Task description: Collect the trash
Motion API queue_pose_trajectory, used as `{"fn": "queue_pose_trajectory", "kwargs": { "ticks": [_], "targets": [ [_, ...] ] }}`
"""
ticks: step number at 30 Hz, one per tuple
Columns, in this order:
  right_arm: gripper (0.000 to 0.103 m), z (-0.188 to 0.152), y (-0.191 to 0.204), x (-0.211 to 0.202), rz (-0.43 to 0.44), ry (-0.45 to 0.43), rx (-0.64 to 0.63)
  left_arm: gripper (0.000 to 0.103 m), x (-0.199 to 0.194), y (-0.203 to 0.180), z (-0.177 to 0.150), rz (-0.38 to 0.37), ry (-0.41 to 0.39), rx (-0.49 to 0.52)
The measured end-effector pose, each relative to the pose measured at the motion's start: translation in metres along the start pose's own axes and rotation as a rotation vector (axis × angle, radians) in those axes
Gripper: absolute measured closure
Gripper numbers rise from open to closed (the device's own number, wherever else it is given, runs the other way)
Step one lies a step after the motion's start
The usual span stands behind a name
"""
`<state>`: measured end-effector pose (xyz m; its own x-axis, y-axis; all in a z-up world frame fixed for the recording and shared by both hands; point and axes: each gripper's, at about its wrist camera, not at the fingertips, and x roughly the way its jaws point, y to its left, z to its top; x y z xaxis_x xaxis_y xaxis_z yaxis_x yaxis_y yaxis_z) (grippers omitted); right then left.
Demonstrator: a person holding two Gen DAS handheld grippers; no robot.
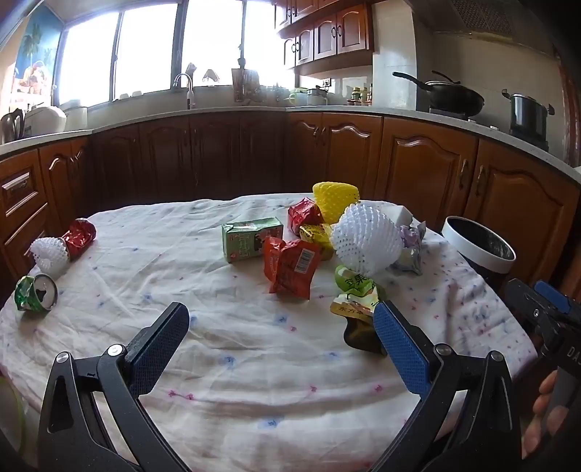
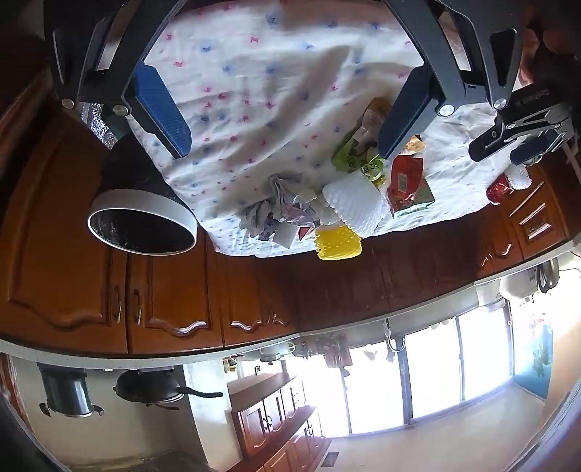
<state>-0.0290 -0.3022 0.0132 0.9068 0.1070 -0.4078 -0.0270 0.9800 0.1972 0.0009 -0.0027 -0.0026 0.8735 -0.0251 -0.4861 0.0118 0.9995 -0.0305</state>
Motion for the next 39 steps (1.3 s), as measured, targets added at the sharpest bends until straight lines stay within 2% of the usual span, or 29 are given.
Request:
{"fn": "queue_pose_trajectory", "kwargs": {
  "ticks": [8, 39],
  "targets": [
    [0.0, -0.003, 0.019, 0.007, 0.004, 0.003, -0.02, 0.0, 0.002, 0.006, 0.001, 0.009, -0.005, -0.011],
    [0.0, 0.001, 0.03, 0.006, 0.068, 0.001, -0.03, 0.0, 0.001, 0.005, 0.001, 0.023, -0.013, -0.008]
  ]
}}
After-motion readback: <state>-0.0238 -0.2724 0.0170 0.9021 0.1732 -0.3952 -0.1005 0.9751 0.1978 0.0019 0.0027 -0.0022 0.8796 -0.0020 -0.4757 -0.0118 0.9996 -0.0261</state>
